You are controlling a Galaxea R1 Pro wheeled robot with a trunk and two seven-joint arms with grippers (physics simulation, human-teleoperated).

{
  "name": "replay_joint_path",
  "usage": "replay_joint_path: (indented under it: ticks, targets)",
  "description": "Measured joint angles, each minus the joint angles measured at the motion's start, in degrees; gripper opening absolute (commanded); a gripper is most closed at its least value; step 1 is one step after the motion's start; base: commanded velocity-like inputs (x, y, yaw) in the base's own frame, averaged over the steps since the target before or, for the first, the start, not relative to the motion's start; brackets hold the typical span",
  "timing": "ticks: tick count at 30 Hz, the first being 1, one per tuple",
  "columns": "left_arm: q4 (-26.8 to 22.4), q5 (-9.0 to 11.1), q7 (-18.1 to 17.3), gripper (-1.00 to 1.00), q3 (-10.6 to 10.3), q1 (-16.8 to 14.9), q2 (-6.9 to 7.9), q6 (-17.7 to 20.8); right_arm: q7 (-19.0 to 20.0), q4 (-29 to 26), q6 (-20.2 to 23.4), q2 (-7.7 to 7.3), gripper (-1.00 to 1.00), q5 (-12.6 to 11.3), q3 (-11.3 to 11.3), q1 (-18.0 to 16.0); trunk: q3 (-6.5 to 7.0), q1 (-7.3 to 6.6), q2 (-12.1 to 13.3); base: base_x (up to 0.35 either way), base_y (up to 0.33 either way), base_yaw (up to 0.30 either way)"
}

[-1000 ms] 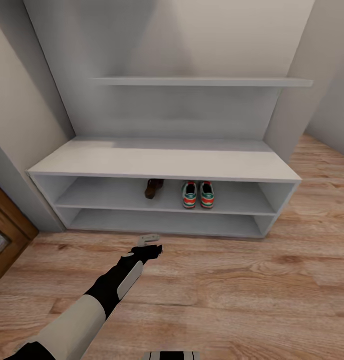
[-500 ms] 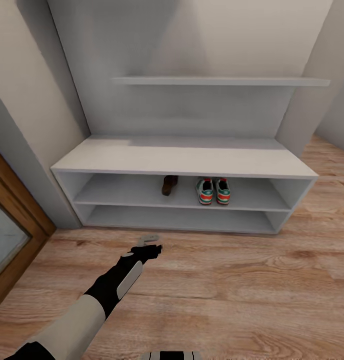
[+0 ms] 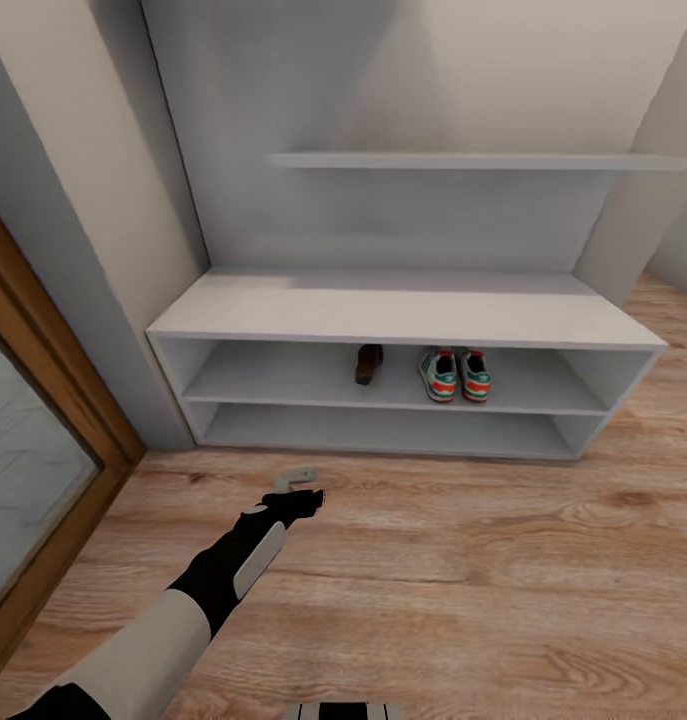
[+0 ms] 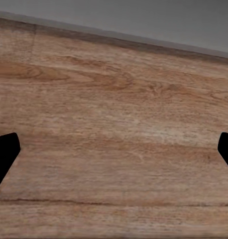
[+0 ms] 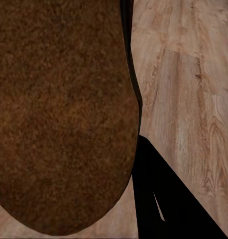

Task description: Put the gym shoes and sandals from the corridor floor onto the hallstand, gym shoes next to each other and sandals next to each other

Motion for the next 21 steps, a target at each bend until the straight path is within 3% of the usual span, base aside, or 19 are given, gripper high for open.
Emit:
replay_joint_path:
  ticks: [21]
  targets:
    - [0.00, 0.08, 0.00, 1.00, -0.24, 0.00, -0.02, 0.00, -0.01, -0.01, 0.01, 0.00, -1.00, 0.04, 0.02, 0.01, 0.00, 0.01, 0.00, -0.024, 0.312, 0.000]
